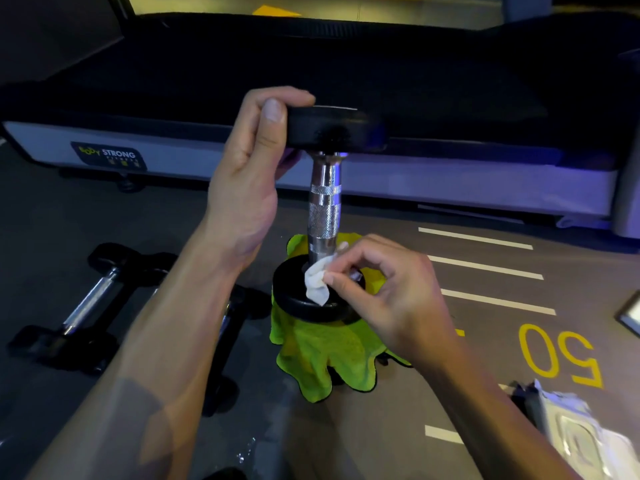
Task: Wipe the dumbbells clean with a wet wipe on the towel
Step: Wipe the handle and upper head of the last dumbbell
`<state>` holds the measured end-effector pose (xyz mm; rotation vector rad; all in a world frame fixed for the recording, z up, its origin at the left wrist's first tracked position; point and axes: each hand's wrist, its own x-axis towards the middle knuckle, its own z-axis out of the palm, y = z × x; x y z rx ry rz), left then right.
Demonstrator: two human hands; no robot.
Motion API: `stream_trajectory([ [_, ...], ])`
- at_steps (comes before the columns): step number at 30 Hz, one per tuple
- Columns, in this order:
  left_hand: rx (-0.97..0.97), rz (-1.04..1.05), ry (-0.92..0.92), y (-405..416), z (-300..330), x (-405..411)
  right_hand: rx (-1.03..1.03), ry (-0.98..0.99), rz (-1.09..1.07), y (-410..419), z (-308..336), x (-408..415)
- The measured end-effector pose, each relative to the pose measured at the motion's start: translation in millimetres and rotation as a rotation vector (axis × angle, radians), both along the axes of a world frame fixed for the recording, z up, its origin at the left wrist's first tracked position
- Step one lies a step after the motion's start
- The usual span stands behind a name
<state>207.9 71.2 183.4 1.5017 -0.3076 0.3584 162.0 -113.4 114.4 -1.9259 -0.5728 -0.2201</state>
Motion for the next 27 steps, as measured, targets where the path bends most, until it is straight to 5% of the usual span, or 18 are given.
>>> stream_trajectory([
  [3, 0.004, 0.000, -0.005, -1, -1, 0, 0.007, -0.032, 0.009, -3, -1, 0],
  [7, -0.011, 0.018, -0.010, 0, -3, 1, 0.404, 0.136, -0.128, 12, 1, 1],
  [10, -0.011, 0.010, -0.034, 3, -4, -2, 0.506, 0.033, -0.254, 31, 25, 19],
  [14, 0.014, 0.027, -0.068, 5, -4, -4, 0.356, -0.138, -0.304, 45, 33, 21],
  [19, 0.018, 0.014, -0.068, 1, -4, -6, 0.171, -0.084, -0.284, 31, 6, -8],
  [27, 0.063, 0.001, -0.072, -3, 0, -1, 0.396, -0.148, -0.384, 47, 33, 27],
])
